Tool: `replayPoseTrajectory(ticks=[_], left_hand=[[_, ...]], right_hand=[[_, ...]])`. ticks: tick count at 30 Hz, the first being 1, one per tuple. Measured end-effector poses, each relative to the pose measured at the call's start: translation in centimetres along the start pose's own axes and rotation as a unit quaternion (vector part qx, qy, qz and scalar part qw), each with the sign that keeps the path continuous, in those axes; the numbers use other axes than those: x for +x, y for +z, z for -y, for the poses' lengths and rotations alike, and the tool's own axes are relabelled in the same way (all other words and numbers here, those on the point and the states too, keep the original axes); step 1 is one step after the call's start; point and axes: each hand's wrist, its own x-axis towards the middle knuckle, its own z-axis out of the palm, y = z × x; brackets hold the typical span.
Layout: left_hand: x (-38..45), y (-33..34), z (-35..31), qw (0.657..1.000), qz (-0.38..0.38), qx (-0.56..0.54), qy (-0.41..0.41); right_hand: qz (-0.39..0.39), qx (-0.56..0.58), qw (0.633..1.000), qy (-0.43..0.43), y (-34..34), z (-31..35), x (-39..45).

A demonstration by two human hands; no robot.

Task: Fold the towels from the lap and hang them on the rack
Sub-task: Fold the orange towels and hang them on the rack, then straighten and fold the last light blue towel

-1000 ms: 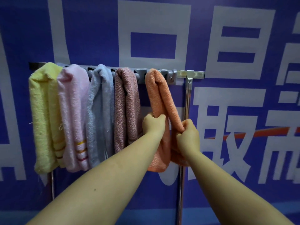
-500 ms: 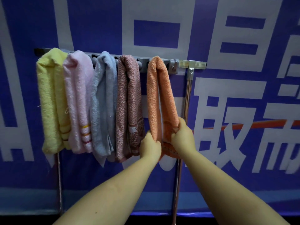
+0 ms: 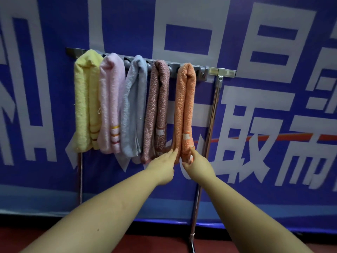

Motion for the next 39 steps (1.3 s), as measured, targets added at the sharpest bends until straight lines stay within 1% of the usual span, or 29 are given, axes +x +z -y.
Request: replayPoseTrajectory(ticks=[2,5,9,16,22,25,30,35,39], left_hand=[[-1.8,0.0,0.9,0.998,0.034,0.057,0.018],[-4.4,0.1,2.2,0.992,0.076,0.097,0.011],[-7.4,0.6,4.3,0.989,0.104,0.106,-0.016],[-11.6,4.7,10.1,0.983,0.128,0.115,-0.059],[-13.9,11.7,16.6,0.977,0.167,0.086,-0.105],[-14.5,15.7,19.6,0.972,0.189,0.071,-0.120],[-14.2,22.4,23.7,0.956,0.242,0.041,-0.162],[-13.7,29.4,26.8,0.936,0.279,-0.004,-0.214],[-14.6,34.6,29.2,0.913,0.306,-0.038,-0.267]], right_hand=[[0.047,-0.062,0.997,-0.013,0.8,0.2,-1.5],[0.131,-0.147,0.979,-0.041,2.3,0.6,-3.4],[0.177,-0.207,0.959,-0.075,4.4,1.8,-5.3],[0.221,-0.210,0.947,-0.099,11.9,1.1,-7.5],[0.265,-0.185,0.942,-0.090,20.3,-1.6,-8.6],[0.303,-0.177,0.934,-0.074,24.6,-3.6,-9.0],[0.365,-0.177,0.913,-0.040,31.5,-7.1,-8.9],[0.413,-0.152,0.898,-0.007,37.8,-10.3,-9.0],[0.446,-0.138,0.884,0.019,42.5,-12.4,-9.8]])
